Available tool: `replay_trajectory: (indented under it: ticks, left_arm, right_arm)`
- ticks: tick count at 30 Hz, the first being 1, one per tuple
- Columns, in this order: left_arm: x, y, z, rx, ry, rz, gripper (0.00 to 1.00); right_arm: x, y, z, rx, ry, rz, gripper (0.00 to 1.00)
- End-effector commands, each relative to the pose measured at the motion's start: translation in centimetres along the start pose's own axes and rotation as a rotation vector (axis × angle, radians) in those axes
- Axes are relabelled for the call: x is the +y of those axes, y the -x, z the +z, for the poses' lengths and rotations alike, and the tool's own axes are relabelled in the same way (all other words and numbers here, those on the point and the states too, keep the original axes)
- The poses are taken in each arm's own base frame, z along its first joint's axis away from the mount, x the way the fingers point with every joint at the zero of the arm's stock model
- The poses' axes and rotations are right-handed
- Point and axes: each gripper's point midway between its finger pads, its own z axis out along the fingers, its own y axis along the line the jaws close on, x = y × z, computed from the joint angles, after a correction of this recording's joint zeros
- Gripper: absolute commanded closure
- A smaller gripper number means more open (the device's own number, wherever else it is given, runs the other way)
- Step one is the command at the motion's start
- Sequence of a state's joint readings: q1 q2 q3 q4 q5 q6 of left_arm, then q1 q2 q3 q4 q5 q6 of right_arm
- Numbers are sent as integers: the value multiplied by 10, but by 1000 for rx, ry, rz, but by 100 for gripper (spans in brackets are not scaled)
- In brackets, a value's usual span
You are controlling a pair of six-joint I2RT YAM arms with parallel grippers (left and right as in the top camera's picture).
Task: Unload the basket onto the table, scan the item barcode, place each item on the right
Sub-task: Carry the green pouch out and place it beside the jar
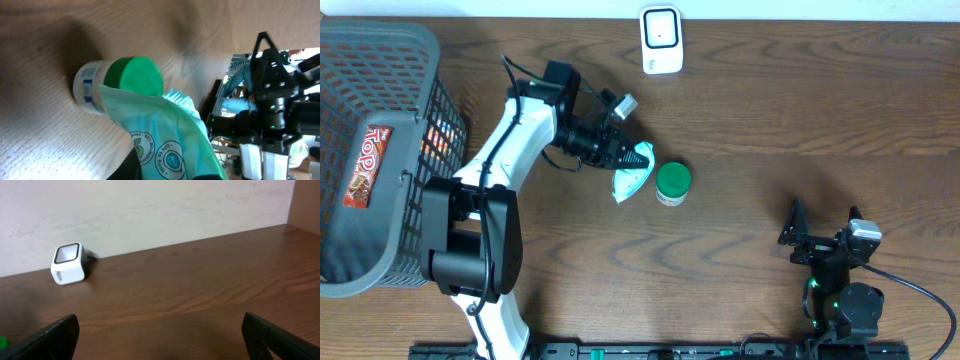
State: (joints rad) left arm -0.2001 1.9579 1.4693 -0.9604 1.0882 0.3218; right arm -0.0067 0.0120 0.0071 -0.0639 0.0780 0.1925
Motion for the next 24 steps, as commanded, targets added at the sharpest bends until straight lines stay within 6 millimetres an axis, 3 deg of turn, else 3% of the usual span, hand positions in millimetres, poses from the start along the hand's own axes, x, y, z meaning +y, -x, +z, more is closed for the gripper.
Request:
replay_trajectory:
  ticks: [1, 13, 16, 19, 24]
  left_arm:
    - [12, -12, 8, 10, -3, -12, 92]
    - [58, -32, 43, 39, -83, -197, 92]
    - [62, -33, 44, 35, -104, -234, 83]
    - [63, -28, 36, 15, -99, -231, 63]
    - [73, -20, 20, -17, -30, -275, 55]
  right_arm:
    - [2, -1, 0, 2, 10, -15, 1]
    - [2, -1, 0, 2, 10, -15, 1]
    - [2, -1, 0, 2, 10, -15, 1]
    - [2, -1, 0, 2, 10, -15, 1]
    - [2, -1, 0, 2, 10, -15, 1]
